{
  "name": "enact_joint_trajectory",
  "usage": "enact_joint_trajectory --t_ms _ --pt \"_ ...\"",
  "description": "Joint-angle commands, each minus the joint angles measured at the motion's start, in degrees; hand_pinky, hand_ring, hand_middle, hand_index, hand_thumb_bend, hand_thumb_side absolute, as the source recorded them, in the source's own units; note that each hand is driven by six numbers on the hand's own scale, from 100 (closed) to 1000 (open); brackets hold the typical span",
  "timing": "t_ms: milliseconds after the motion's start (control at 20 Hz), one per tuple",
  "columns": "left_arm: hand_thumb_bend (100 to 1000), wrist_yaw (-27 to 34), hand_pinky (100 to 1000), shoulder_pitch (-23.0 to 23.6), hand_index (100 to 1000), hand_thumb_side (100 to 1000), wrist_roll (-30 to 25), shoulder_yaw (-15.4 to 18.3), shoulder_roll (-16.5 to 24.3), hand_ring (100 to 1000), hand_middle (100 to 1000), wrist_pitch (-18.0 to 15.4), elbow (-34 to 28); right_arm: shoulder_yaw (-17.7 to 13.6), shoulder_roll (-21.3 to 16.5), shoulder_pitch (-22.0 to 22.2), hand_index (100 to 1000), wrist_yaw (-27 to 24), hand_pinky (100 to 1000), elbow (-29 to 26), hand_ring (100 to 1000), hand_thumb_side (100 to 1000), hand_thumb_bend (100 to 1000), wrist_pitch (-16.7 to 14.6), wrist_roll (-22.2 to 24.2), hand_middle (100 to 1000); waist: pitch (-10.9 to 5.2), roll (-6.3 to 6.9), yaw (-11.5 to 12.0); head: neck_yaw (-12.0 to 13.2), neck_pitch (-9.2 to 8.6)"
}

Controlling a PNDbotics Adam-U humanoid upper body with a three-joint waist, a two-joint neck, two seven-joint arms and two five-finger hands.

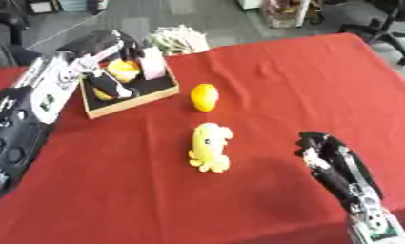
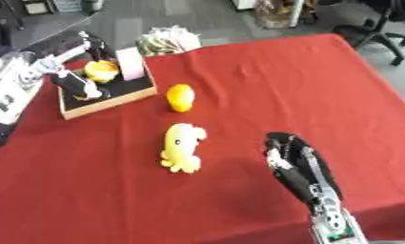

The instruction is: Pick up objects on the table and place them in the box.

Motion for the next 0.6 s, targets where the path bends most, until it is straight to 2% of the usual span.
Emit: enact_joint_trajectory --t_ms 50,250,400,450,500,550,600 --pt "577 4.7 771 1.8 751 105 -0.2 -0.1 3.3 622 604 0.7 -7.7 -0.9 -2.3 -2.3 743 0.6 719 -1.5 616 380 100 0.0 -0.6 613 -0.62 0.06 0.4 -0.5 -0.26" --pt "588 11.6 769 9.4 744 124 3.7 1.8 5.3 616 597 5.4 -18.9 -0.4 -6.5 -6.4 745 1.2 720 -1.9 618 336 100 0.3 0.3 615 -1.41 -0.13 1.6 -1.6 0.32" --pt "588 13.9 769 11.6 744 124 4.7 2.1 6.1 616 597 8.1 -23.1 -0.1 -7.6 -7.5 745 1.3 720 -1.7 618 336 100 0.4 1.0 615 -1.55 -0.13 1.9 -1.8 0.42" --pt "1000 14.3 766 11.8 728 112 4.7 2.1 6.1 609 587 8.6 -23.6 0.0 -7.7 -7.7 755 1.4 723 -1.8 625 417 100 0.3 1.1 622 -1.57 -0.2 2.0 -1.8 0.44" --pt "604 14.8 767 12.3 725 164 5.2 2.8 5.5 609 588 9.2 -24.1 0.7 -8.4 -8.4 758 1.8 724 -2.1 628 225 100 -0.1 1.5 625 -1.82 -0.61 2.7 -2.6 0.74" --pt "704 15.5 768 13.3 724 116 5.8 3.9 4.4 610 589 10.0 -25.0 1.8 -9.5 -9.5 762 2.4 726 -1.7 631 211 100 -0.7 2.2 627 -1.95 -0.77 3.8 -3.4 0.91" --pt "602 16.3 765 14.5 718 172 6.6 5.1 3.2 606 584 10.8 -26.0 3.0 -10.7 -10.7 771 3.2 728 -0.9 638 186 100 -1.2 3.0 636 -2.02 -0.89 5.0 -4.2 0.98"
